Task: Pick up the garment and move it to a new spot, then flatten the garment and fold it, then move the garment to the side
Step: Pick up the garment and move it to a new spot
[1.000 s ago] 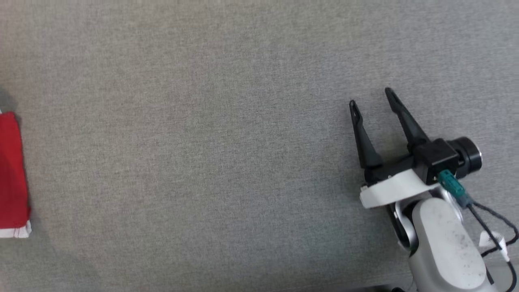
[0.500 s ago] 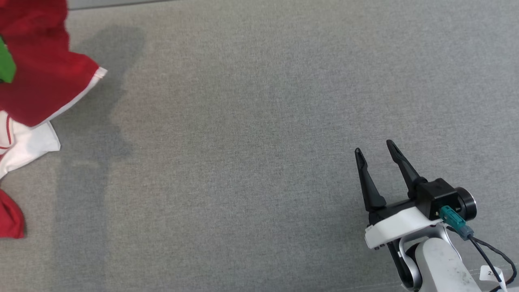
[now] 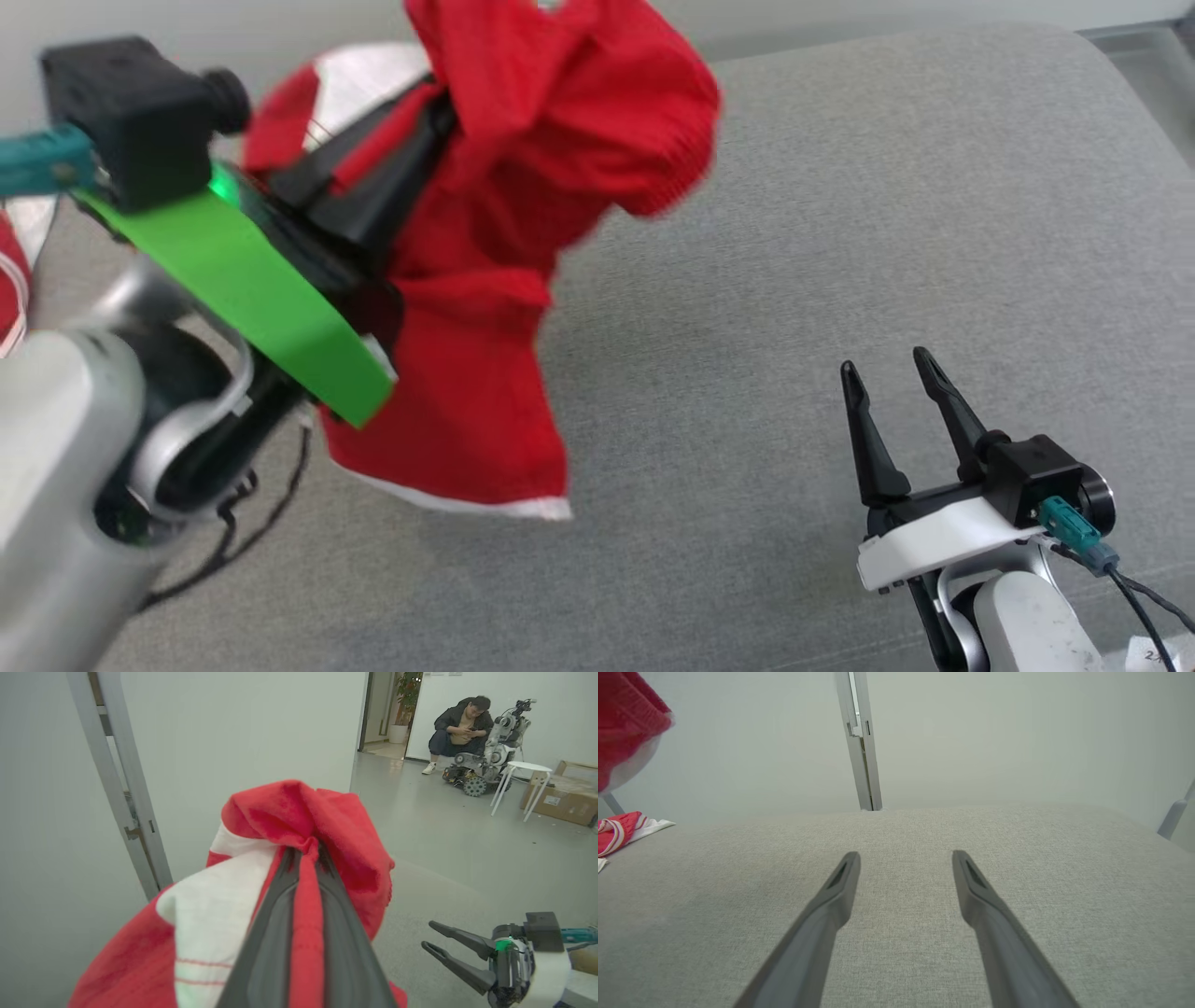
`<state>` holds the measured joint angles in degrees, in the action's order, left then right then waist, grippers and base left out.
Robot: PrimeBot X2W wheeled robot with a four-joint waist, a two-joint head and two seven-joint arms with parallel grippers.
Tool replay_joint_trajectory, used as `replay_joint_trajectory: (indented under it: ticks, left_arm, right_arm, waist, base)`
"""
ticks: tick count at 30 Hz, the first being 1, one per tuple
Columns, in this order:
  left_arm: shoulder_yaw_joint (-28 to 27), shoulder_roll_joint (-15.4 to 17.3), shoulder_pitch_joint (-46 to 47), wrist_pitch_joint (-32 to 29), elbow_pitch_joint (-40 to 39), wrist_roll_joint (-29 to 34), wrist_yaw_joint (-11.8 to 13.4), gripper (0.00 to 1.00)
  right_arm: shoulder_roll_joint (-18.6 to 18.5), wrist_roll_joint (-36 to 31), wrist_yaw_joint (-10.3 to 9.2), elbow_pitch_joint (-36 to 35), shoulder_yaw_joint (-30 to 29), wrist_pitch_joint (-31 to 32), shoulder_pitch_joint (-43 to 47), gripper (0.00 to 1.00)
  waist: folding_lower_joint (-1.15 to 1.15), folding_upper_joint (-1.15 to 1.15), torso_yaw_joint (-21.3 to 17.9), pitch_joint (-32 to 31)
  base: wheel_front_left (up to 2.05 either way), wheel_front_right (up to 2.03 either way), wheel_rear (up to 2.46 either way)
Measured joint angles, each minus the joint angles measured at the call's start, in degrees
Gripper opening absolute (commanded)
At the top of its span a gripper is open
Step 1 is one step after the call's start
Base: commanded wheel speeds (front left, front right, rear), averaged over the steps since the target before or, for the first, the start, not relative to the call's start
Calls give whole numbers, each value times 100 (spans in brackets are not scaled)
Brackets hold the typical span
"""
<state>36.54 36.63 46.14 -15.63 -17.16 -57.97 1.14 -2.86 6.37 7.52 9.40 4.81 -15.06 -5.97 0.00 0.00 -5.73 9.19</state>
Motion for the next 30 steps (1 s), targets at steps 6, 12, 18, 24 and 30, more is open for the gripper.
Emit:
replay_joint_trajectory:
  ticks: [6, 12, 18, 24, 30]
  left_arm:
    - [555, -544, -698, -34, -553, -342, 190, 0]
    - [1017, -1282, -1151, 170, 192, -780, -29, 0]
    - [1181, -1443, -1158, 275, 2070, -756, -394, 0]
    - [1163, -1355, -658, 820, 4085, -183, -646, 0]
    - [1194, -1518, -360, 1711, 5478, 321, -686, 45]
  right_arm:
    - [-3, 115, 0, -86, -8, 0, -3, 100]
    - [-8, 249, 0, -158, -108, -1, 94, 100]
    - [-8, 366, 0, -212, -103, -1, 116, 100]
    - [-5, 425, 0, -198, 57, 0, 182, 100]
    - [-4, 415, 0, -134, 122, 0, 181, 100]
  waist:
    - [0, 0, -534, 42]
    - [0, 0, -1122, 142]
    - [0, 0, -1640, 278]
    - [0, 0, -1955, 474]
    - [0, 0, -1915, 521]
  base:
    - [0, 0, 0]
    - [0, 0, 0]
    - [0, 0, 0]
    - [0, 0, 0]
    - [0, 0, 0]
